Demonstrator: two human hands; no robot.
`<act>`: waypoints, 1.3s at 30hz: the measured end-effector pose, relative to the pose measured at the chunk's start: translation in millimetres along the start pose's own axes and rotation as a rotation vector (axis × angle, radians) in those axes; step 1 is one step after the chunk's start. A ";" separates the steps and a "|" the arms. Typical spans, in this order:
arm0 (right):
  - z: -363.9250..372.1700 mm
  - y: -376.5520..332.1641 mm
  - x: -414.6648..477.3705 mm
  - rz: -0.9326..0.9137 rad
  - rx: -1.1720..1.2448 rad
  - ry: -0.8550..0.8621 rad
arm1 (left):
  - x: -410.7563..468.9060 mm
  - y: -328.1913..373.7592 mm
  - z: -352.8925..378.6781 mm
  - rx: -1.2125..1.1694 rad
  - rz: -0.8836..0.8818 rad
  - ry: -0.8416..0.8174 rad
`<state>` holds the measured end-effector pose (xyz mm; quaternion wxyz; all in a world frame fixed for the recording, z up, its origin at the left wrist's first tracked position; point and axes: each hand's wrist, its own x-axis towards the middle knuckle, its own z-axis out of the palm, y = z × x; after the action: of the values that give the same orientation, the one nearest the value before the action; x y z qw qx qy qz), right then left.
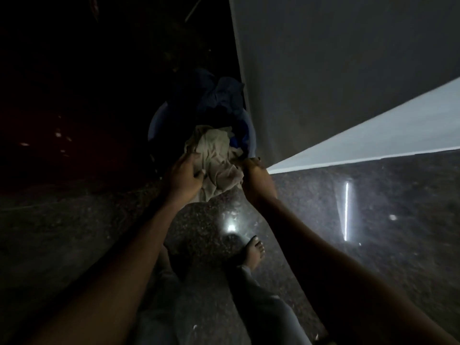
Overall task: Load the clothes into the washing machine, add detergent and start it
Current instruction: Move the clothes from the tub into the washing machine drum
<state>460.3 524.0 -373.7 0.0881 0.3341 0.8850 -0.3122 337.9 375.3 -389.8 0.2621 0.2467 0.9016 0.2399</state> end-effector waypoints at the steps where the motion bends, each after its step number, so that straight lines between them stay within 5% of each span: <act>1: 14.3 8.4 9.3 0.013 -0.015 -0.008 | 7.6 -5.6 14.8 -0.002 0.007 -0.004; 7: 68.5 33.5 39.7 -0.011 -0.134 -0.069 | 28.7 -33.4 67.3 -0.051 0.025 -0.014; 13: 50.7 19.4 29.9 0.114 0.179 0.084 | 20.2 -26.8 47.6 -0.206 -0.097 -0.081; 25: -106.4 -113.5 -47.9 0.096 0.849 0.169 | -54.8 59.9 -112.2 -0.478 -0.008 -0.148; 30: -182.8 -182.1 -83.4 0.022 1.094 0.158 | -85.0 118.4 -186.1 -0.619 0.192 -0.143; 39: -273.2 -258.4 -132.2 -0.264 1.061 0.187 | -112.0 184.3 -301.1 -0.628 0.227 -0.061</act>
<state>408.3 469.8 17.7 -0.2113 0.2452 0.6447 -0.6926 301.7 360.7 -21.4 0.3237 0.2598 0.7421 0.5263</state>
